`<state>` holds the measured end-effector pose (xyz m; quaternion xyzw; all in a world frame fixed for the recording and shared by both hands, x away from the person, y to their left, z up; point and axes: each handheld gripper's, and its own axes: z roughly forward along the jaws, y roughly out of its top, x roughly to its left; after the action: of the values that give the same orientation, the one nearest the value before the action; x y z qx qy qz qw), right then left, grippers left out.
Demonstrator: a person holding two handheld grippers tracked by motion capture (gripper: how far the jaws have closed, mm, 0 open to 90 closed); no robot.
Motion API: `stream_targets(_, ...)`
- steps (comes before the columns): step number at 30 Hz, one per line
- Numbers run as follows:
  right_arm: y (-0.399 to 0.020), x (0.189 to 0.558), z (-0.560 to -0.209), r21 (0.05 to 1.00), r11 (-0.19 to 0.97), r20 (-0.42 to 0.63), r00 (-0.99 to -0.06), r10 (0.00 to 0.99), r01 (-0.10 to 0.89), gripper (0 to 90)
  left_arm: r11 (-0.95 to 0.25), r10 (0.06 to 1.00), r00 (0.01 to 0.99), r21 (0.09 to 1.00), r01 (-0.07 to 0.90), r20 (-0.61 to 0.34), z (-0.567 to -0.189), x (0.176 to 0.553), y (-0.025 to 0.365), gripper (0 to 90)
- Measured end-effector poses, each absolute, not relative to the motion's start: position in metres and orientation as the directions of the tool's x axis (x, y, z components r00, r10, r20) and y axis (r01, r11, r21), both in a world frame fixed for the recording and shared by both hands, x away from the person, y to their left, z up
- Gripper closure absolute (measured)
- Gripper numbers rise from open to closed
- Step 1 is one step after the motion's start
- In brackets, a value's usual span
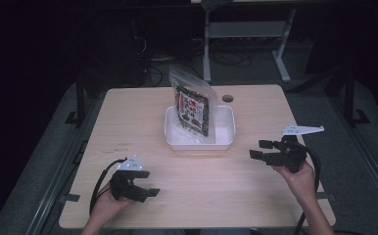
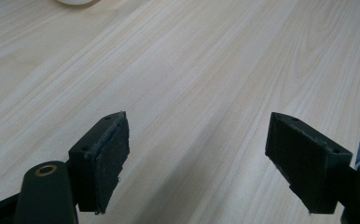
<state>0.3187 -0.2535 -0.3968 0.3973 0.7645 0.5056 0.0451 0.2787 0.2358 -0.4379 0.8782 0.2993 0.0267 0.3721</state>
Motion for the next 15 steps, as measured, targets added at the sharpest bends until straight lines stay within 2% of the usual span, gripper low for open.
stream_targets(15, -0.252, 0.306, -0.408, 0.794, 0.193, 0.346, -0.690, 0.636, 0.577, 28.0, -0.538, 0.552, 0.815, 0.670, 0.511, -0.177, -0.438, 0.279, 0.237, 20.3)
